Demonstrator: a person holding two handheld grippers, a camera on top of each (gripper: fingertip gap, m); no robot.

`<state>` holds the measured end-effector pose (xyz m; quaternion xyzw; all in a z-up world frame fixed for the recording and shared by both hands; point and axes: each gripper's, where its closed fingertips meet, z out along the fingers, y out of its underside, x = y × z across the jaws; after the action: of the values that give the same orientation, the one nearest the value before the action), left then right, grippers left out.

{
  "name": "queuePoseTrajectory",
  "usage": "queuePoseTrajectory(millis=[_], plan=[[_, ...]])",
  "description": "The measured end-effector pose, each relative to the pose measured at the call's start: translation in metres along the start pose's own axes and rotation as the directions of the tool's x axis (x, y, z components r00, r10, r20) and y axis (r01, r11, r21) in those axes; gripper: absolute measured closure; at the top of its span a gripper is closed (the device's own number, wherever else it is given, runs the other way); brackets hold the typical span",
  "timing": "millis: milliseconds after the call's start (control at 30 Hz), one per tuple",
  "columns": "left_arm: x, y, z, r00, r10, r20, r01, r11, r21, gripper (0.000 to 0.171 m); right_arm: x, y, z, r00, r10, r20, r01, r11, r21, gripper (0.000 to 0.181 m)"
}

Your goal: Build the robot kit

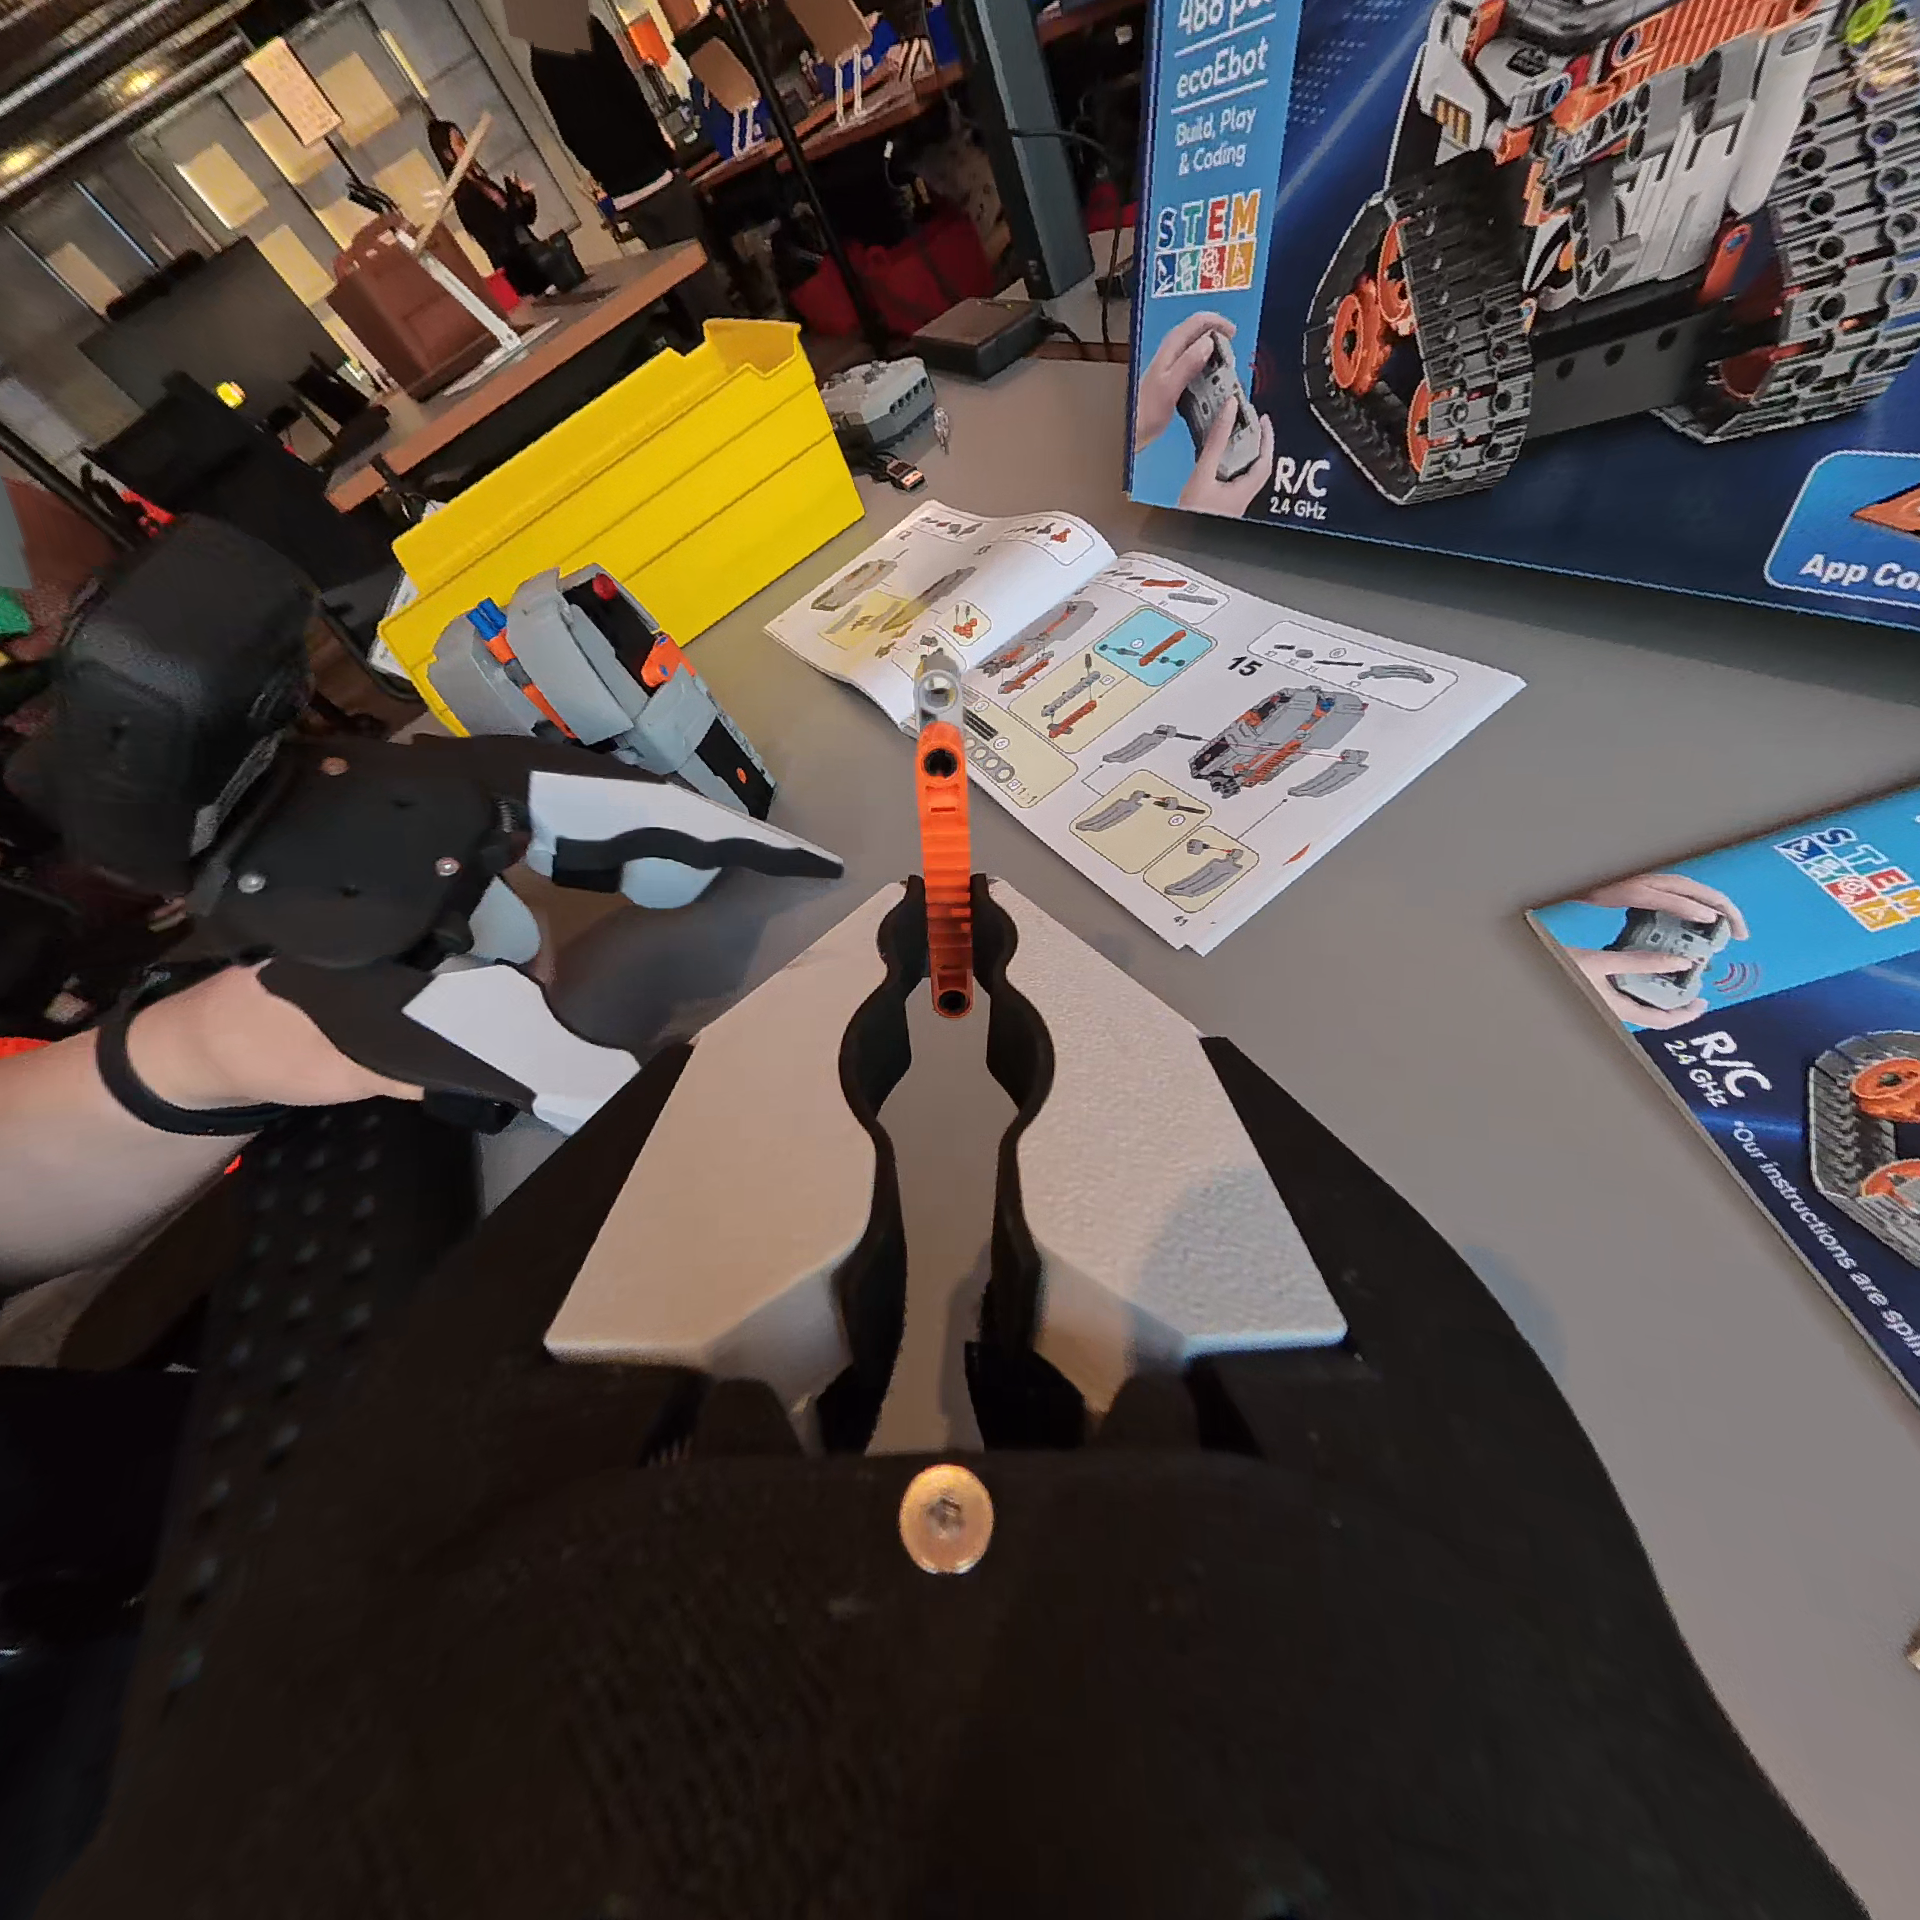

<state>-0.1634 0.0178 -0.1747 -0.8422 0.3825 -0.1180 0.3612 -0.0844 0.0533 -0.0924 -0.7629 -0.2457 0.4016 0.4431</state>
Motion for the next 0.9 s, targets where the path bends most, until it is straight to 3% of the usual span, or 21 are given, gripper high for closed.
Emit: queuePoseTrajectory(millis=[133, 900], plan=[[-0.001, 0.001, 0.009, 0.998, -0.05, -0.043, 0.051, 0.998, 0.041, 0.045, -0.005, 0.003, 0.002, 1.0, -0.009, 0.013, 0.009, 1.0, -0.012, 0.174], [-0.001, 0.002, 0.009, 0.998, -0.043, -0.044, 0.045, 0.998, 0.038, 0.042, -0.004, 0.012, 0.009, 1.0, -0.009, 0.029, 0.01, 1.0, -0.029, 0.174]])
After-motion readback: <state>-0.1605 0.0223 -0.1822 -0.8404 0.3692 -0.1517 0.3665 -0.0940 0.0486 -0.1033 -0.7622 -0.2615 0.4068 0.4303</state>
